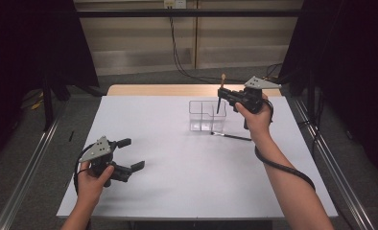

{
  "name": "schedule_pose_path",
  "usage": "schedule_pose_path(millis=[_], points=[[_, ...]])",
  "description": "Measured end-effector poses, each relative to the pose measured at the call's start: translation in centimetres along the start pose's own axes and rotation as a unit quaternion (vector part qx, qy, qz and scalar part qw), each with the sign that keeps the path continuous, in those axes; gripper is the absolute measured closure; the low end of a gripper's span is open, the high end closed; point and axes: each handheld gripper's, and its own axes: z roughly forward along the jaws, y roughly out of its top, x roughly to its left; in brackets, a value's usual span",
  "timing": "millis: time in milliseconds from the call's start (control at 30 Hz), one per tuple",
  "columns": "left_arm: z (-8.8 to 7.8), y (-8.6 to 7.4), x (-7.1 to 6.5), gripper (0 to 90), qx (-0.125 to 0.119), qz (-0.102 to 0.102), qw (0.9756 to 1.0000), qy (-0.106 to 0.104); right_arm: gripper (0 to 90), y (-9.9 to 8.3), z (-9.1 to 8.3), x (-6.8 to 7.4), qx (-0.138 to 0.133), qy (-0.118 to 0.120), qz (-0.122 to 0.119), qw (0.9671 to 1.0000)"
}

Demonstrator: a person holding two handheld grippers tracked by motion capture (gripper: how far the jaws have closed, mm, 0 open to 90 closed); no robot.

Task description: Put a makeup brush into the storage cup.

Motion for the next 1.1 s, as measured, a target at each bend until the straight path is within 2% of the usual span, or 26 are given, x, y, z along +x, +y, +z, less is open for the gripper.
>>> schedule_pose_path(millis=[300, 1100], points=[[-0.5, -0.1, 0.1, 0.0, -0.001, -0.001, 1.0000, 0.005, 83.9, -0.3, 0.3, -0.1, 0.007, -0.007, -0.008, 0.9999], [-1.3, -0.4, -0.3, 0.1, 0.004, 0.006, 0.9999, 0.011, 83.8, -2.2, 0.7, -0.5, 0.013, -0.010, 0.004, 0.9999]])
